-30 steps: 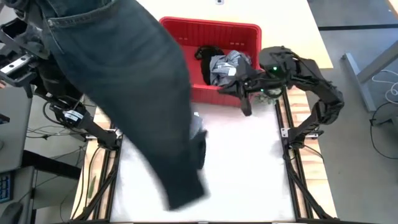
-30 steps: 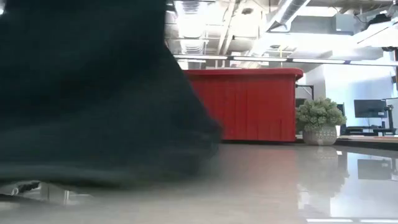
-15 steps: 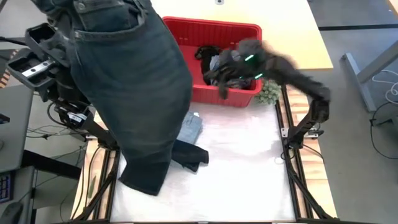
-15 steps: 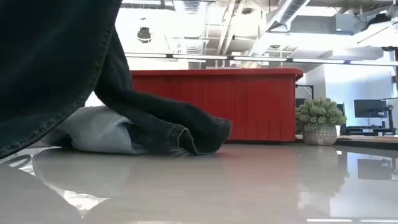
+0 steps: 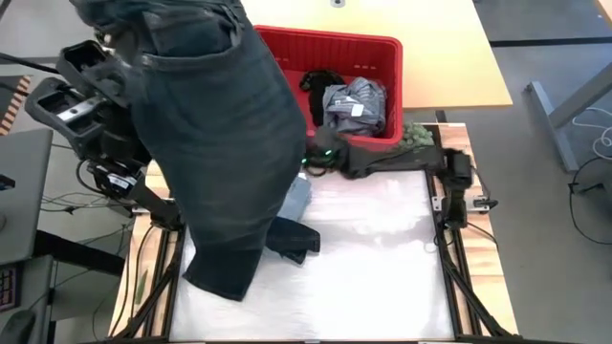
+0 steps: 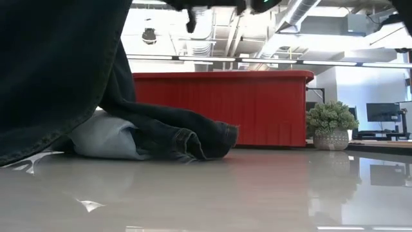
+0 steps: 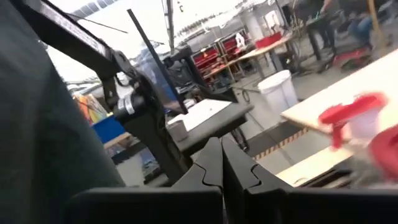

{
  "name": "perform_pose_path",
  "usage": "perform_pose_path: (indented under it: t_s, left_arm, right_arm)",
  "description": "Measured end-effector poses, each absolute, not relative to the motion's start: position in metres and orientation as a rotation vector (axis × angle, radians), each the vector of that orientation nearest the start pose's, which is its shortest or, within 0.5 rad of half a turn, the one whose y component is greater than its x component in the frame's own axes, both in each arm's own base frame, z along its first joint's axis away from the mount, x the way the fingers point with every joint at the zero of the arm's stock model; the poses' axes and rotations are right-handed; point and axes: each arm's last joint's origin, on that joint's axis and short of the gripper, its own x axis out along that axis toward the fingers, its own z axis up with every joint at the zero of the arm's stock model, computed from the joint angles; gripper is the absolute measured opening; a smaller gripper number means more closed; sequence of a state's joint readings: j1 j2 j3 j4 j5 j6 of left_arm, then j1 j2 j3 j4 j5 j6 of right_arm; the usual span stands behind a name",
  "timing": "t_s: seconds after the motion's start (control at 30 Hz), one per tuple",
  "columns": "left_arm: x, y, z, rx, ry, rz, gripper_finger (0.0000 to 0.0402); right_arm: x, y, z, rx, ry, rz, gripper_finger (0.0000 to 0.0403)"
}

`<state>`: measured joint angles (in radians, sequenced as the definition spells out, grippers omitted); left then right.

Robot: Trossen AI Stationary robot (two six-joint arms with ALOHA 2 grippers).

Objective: Fold laundry
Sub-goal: Fold the black pants from the red laundry bin

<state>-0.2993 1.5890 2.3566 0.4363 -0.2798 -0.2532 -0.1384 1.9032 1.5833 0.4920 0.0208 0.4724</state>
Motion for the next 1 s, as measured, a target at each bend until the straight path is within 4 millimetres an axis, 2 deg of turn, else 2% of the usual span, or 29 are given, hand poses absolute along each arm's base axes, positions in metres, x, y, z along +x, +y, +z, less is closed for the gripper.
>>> perform_pose_path:
  t_s: [0.13,0.3,0.4,0.5,0.6,0.73,0.87,1.0]
  left_arm:
    - [0.194,-0.051,0.667,-0.582,-1.09,-0.132,0.0009]
    - [0.195,-0.05,0.666,-0.605,-1.08,-0.108,0.0009]
    - [0.195,-0.048,0.666,-0.601,-1.081,-0.078,0.0009]
    - [0.192,-0.042,0.667,-0.591,-1.079,-0.039,0.0009]
    - [0.185,-0.032,0.669,-0.579,-1.065,0.03,0.0009]
    - [0.167,-0.013,0.668,-0.557,-0.972,0.235,0.0009]
    - [0.146,0.004,0.661,-0.533,-0.821,0.496,0.0009]
    - [0.132,0.017,0.637,-0.473,-0.538,0.785,0.0009]
  right_arm:
    - [0.483,-0.057,0.335,0.502,-0.221,-0.086,0.0017]
    - [0.512,-0.043,0.353,0.509,-0.32,0.0,0.0017]
    - [0.527,-0.023,0.362,0.523,-0.344,0.121,0.0017]
    - [0.536,0.007,0.374,0.523,-0.372,0.226,0.0017]
    - [0.535,0.039,0.39,0.51,-0.387,0.367,0.0017]
    - [0.524,0.075,0.407,0.525,-0.369,0.579,0.0017]
    - [0.496,0.098,0.441,0.565,-0.382,0.752,0.0017]
    - [0.457,0.103,0.488,0.539,-0.406,0.846,0.0017]
